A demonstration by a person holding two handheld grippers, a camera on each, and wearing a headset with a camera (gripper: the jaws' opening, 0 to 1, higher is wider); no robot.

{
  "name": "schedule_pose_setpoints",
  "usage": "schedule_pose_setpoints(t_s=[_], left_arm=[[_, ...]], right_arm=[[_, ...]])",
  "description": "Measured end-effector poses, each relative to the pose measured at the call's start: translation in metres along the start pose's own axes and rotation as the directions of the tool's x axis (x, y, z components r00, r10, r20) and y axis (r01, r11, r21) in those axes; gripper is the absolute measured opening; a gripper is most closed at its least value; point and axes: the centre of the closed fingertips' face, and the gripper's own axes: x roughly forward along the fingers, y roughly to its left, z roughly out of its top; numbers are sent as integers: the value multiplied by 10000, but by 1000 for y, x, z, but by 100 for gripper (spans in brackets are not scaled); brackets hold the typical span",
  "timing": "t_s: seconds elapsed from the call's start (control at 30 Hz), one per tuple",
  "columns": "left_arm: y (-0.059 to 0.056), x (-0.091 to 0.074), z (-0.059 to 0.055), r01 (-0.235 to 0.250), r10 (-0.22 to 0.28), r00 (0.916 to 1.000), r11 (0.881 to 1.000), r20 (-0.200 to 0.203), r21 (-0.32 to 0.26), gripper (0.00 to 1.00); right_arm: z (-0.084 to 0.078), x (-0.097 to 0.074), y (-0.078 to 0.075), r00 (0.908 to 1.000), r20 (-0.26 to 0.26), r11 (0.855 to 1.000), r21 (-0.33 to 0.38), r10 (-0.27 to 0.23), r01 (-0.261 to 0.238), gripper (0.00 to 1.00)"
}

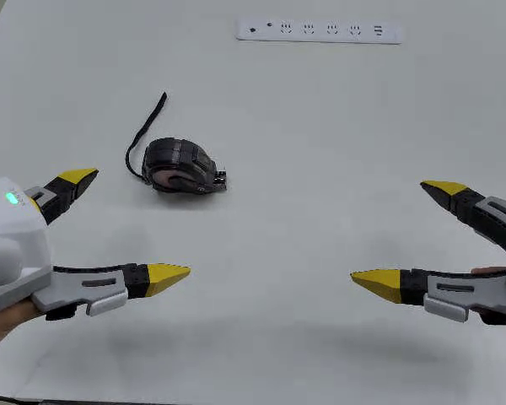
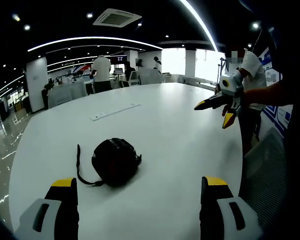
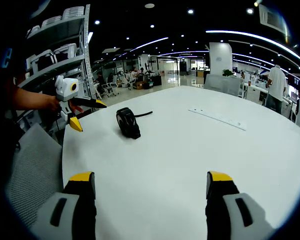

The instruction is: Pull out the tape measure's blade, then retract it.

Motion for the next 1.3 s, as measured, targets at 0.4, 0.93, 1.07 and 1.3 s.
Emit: schedule_pose_setpoints(t_s=[0.4, 0.93, 1.07, 1.3], left_arm=[[2, 12, 1, 498, -488, 9983, 9983, -325, 292, 97], [20, 33, 1, 1250, -1164, 9894, 9868, -866, 1025, 92], [23, 39, 3, 1425, -1327, 9869, 9836, -915, 1105, 90], [27, 51, 4, 1890, -1715, 9776, 9706, -1223, 1492, 84]], right_arm=[[3, 9, -4, 9986, -210, 9982, -316, 493, -500, 89], [10, 37, -8, 9917, -416, 9868, -1018, 1220, -1257, 81], [13, 45, -9, 9897, -414, 9832, -1157, 1372, -1411, 78], [15, 60, -7, 9831, -534, 9718, -1509, 1749, -1811, 73]])
